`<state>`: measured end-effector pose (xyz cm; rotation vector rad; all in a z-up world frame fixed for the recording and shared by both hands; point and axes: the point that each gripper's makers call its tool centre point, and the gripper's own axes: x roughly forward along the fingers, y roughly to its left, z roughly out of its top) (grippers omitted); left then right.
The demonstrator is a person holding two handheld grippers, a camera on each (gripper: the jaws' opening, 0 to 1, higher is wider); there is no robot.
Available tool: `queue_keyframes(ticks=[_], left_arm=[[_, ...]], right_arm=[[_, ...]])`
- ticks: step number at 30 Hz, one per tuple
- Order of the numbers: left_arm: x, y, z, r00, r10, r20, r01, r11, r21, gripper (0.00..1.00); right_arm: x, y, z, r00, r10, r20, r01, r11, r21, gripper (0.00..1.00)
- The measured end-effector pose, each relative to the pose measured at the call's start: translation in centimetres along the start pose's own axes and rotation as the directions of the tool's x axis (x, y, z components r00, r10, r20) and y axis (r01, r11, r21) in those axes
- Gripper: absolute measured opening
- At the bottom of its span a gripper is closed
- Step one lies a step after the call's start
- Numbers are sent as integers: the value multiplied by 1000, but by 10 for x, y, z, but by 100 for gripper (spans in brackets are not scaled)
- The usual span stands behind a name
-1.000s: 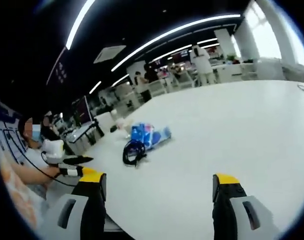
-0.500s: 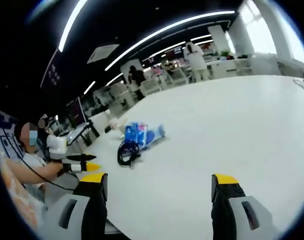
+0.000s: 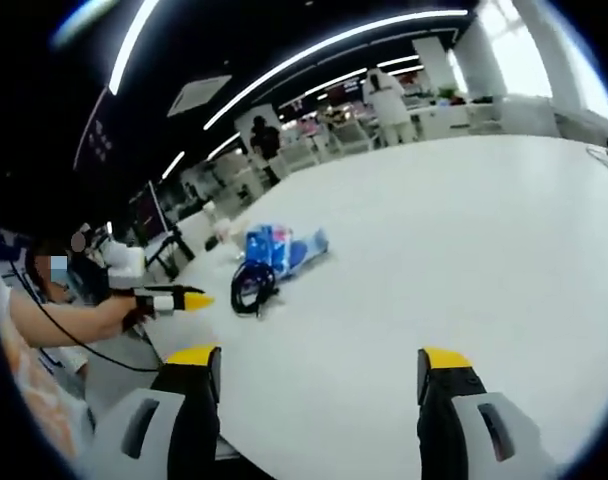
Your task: Arrange the tabletop items into an orderly group along one side of the table until the central work area is clear of visible clutter.
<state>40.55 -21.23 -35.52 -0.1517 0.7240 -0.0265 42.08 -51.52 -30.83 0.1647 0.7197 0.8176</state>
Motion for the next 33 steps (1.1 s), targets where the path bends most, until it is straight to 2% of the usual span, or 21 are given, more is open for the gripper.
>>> queue_keyframes(ticks=[3, 7, 9, 12, 16, 18, 19, 20, 23, 24, 25, 26, 27, 29, 31, 33], left_arm=[[11, 7, 12, 1000, -1, 13, 2, 997, -72, 51], [26, 13, 17, 1000, 6, -3, -6, 994, -111, 49], [32, 12, 15, 1000, 3, -17, -5, 992, -127, 47], [41, 3, 3, 998, 5, -68, -19, 979, -204, 46], [55, 7, -4, 995, 20, -95, -43, 968, -249, 44], [59, 9, -8, 994, 35, -104, -64, 955, -291, 40], [59, 17, -9, 991, 76, -107, -103, 953, -284, 36], [61, 16, -12, 990, 82, -117, -115, 943, -311, 33], [68, 25, -11, 989, 109, -103, -138, 934, -330, 23], [70, 24, -17, 987, 97, -130, -137, 928, -346, 13], [70, 22, -20, 986, 85, -142, -130, 928, -350, 11], [72, 21, -18, 988, 90, -126, -132, 914, -383, 11], [72, 24, -16, 989, 94, -116, -131, 915, -382, 10], [71, 21, -18, 989, 69, -135, -120, 896, -428, 9], [70, 19, -20, 989, 55, -136, -109, 899, -425, 7], [64, 14, -19, 993, 44, -111, -89, 895, -437, 6]], right_arm=[[5, 3, 7, 1000, 6, 1, -6, 1000, -3, 81], [14, 2, 13, 1000, 9, 5, -9, 1000, 2, 80], [17, 4, 14, 1000, 15, 2, -15, 1000, 1, 80], [22, 6, 15, 1000, 30, -8, -30, 1000, -7, 79], [26, 9, 15, 999, 38, -19, -39, 999, -13, 78], [27, 8, 16, 999, 38, -18, -38, 999, -10, 78], [27, 8, 16, 999, 38, -16, -38, 999, -8, 77], [27, 8, 16, 999, 38, -15, -38, 999, -6, 77], [27, 7, 15, 999, 38, -12, -38, 999, 4, 75], [27, 8, 14, 999, 38, -12, -38, 999, 7, 75], [27, 8, 12, 999, 40, -12, -40, 999, 13, 75], [27, 8, 12, 999, 41, -11, -41, 999, 18, 75], [27, 9, 11, 999, 43, -12, -43, 999, 26, 75], [27, 8, 11, 999, 45, -15, -45, 999, 30, 74], [26, 9, 11, 999, 47, -15, -46, 999, 19, 74], [25, 9, 13, 999, 47, -14, -47, 999, 13, 73]])
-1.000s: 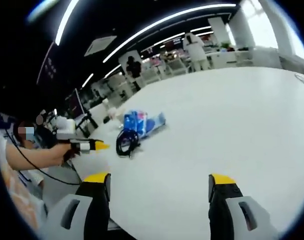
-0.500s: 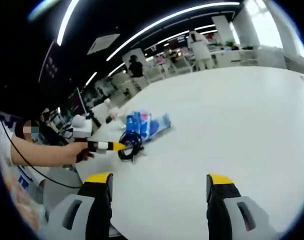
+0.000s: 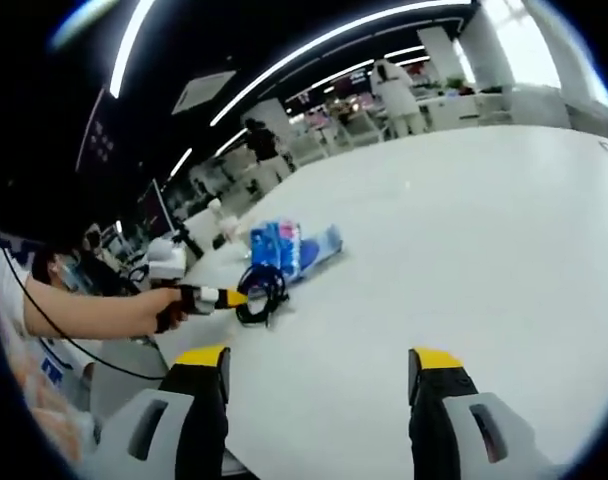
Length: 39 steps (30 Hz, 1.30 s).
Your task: Arrange the tabletop items into an orderly group along one side of the table until the central work area is clear of visible clutter.
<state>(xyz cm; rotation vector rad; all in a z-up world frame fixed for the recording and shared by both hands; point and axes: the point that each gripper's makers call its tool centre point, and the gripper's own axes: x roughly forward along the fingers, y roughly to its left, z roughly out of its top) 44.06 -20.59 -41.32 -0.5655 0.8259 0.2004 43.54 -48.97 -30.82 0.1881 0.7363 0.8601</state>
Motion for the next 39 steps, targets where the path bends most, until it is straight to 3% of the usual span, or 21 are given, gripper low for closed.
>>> queue_keyframes(ticks=[6, 8, 11, 19, 22, 26, 27, 30, 33, 36, 37, 38, 39], left_arm=[[-25, -17, -5, 995, -79, 59, 81, 996, -30, 4], [-37, -30, -5, 988, -132, 86, 131, 991, 10, 3], [-54, -42, -9, 983, -154, 95, 148, 986, 71, 1], [-92, -66, -19, 951, -285, 118, 271, 954, 126, 0], [-108, -83, -19, 917, -378, 129, 363, 923, 129, 0], [-131, -114, -18, 853, -497, 158, 483, 867, 117, 0], [-133, -116, -18, 849, -503, 161, 491, 864, 113, 0], [-144, -134, -19, 818, -549, 171, 540, 836, 104, 0], [-151, -149, -21, 790, -587, 178, 577, 809, 108, 0], [-157, -160, -24, 762, -623, 177, 610, 782, 127, 1], [-158, -162, -25, 755, -630, 181, 618, 776, 124, 1], [-158, -163, -26, 753, -633, 183, 622, 774, 120, 1], [-158, -165, -27, 749, -635, 187, 625, 772, 116, 1]], right_arm=[[-6, -4, 10, 1000, -6, 20, 6, 1000, -9, 72], [-5, -3, 11, 1000, 0, 26, 1, 1000, -10, 72], [-6, 1, 13, 999, 16, 45, -16, 1000, 2, 72], [3, 23, -1, 996, 92, 14, -92, 996, 18, 72], [8, 35, -4, 990, 139, 8, -139, 988, 63, 72], [14, 54, -4, 978, 208, 9, -208, 973, 101, 73], [16, 60, -3, 971, 237, 16, -237, 965, 116, 75], [21, 72, 5, 947, 309, 85, -320, 925, 204, 79], [25, 79, 4, 925, 364, 106, -379, 875, 303, 83], [33, 78, -5, 932, 349, 101, -361, 856, 369, 81], [34, 80, -7, 930, 352, 106, -365, 845, 392, 79], [33, 84, -8, 924, 363, 124, -379, 817, 434, 74], [32, 86, -8, 921, 367, 128, -384, 808, 446, 69]])
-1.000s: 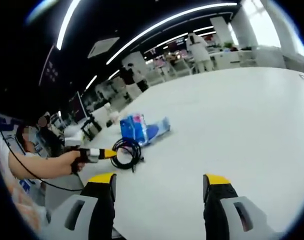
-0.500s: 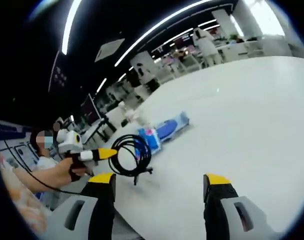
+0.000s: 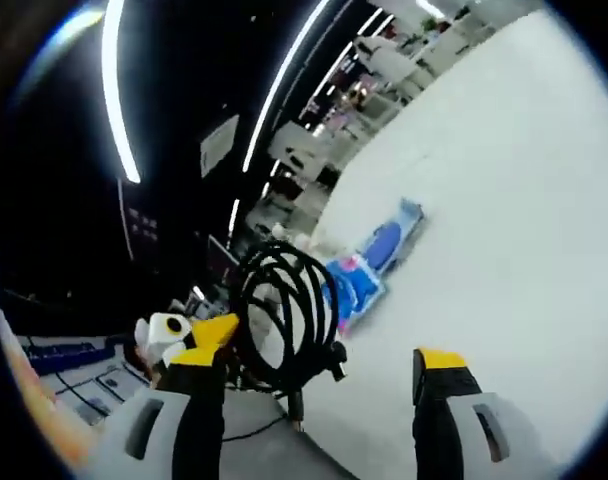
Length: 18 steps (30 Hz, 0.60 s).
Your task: Arrange the tabletop items into an orderly group along one side of the table until the central work area is clear of visible clutter.
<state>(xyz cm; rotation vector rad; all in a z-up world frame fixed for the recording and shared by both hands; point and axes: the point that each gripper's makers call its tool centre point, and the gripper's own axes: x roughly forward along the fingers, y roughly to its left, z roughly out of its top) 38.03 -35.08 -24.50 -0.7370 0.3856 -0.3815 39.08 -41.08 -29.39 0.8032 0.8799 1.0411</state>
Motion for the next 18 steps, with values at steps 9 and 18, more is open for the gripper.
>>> queue_keyframes(ticks=[9, 18], left_arm=[[0, -4, -13, 999, 13, 40, -11, 999, -43, 1], [-8, 13, -4, 992, 84, 98, -90, 994, 54, 43]], right_arm=[[-2, 3, 5, 997, 36, 62, -47, 984, 172, 12], [-1, 19, 18, 996, 57, 70, -68, 984, 167, 10]])
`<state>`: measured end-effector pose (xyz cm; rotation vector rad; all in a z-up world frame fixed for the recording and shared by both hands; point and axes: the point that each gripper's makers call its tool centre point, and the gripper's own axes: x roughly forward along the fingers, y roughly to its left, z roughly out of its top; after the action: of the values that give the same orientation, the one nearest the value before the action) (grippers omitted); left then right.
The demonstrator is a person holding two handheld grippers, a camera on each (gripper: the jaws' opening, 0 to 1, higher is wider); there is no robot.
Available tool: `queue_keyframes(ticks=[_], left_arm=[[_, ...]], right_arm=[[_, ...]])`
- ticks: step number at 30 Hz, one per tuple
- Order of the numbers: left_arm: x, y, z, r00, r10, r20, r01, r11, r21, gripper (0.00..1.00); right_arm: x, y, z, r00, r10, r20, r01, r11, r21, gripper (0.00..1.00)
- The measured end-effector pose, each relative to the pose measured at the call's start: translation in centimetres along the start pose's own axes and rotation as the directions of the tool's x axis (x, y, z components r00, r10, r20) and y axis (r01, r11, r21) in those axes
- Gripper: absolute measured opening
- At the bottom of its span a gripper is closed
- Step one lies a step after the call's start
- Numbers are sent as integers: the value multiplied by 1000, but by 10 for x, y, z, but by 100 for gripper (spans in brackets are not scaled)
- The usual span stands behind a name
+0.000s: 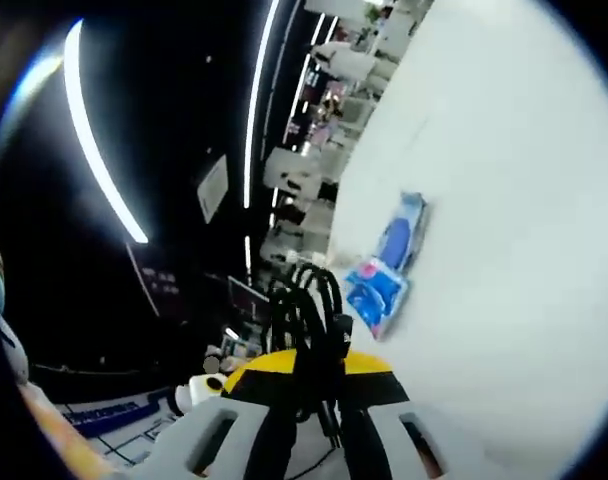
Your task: Arrange the tabletop items into an orderly group along one side of the table until the central work area is clear of visible clutter.
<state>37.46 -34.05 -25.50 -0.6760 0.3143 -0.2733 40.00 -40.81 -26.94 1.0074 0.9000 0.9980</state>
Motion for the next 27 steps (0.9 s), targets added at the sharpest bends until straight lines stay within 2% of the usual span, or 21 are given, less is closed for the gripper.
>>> queue_keyframes(ticks=[2, 5, 7, 9, 13, 15, 16, 18, 19, 20, 21, 23, 24, 25, 26, 27], left_arm=[[-4, 9, 0, 999, 36, 2, -36, 999, 18, 51], [-11, 16, -9, 996, 79, -38, -76, 995, 64, 49], [-18, 22, -16, 992, 106, -63, -98, 989, 110, 51], [-24, 27, -20, 990, 127, -65, -118, 984, 133, 54], [-34, 40, -28, 982, 178, -68, -169, 979, 118, 57], [-38, 46, -35, 974, 206, -91, -185, 963, 196, 59], [-38, 44, -40, 973, 205, -105, -173, 952, 254, 60], [-37, 40, -44, 975, 194, -105, -157, 945, 289, 62], [-36, 40, -43, 971, 206, -125, -174, 958, 226, 61], [-34, 38, -34, 979, 189, -79, -166, 958, 232, 60], [-32, 39, -26, 982, 185, -39, -170, 955, 244, 60], [-34, 48, -19, 974, 225, -7, -214, 938, 272, 61], [-33, 54, -20, 970, 241, -11, -228, 931, 285, 62], [-34, 58, -27, 963, 267, -45, -246, 931, 269, 61], [-34, 60, -30, 960, 273, -66, -248, 933, 260, 59], [-34, 60, -29, 961, 268, -62, -243, 933, 264, 57]], right_arm=[[4, -3, 6, 1000, -8, -1, 8, 1000, -11, 10], [9, -6, 18, 1000, -14, 7, 14, 1000, -16, 9], [12, -8, 28, 1000, -20, 17, 21, 1000, -10, 9], [16, -14, 41, 998, -46, 30, 47, 998, -33, 9], [21, -35, 60, 994, -101, 49, 103, 993, -58, 10], [24, -46, 67, 990, -125, 58, 129, 989, -66, 10], [25, -51, 70, 988, -139, 62, 143, 988, -62, 10], [28, -62, 73, 983, -172, 67, 175, 984, -39, 10], [30, -68, 75, 981, -183, 68, 186, 982, -30, 10], [32, -72, 76, 979, -193, 67, 195, 980, -29, 10], [35, -76, 77, 977, -202, 66, 204, 978, -29, 10], [39, -89, 76, 971, -233, 55, 235, 972, -29, 10], [42, -97, 76, 965, -256, 49, 258, 966, -23, 10], [44, -101, 76, 962, -267, 48, 269, 963, -16, 10], [47, -103, 77, 962, -269, 51, 270, 963, -11, 10], [51, -105, 77, 962, -270, 47, 270, 963, -3, 10]])
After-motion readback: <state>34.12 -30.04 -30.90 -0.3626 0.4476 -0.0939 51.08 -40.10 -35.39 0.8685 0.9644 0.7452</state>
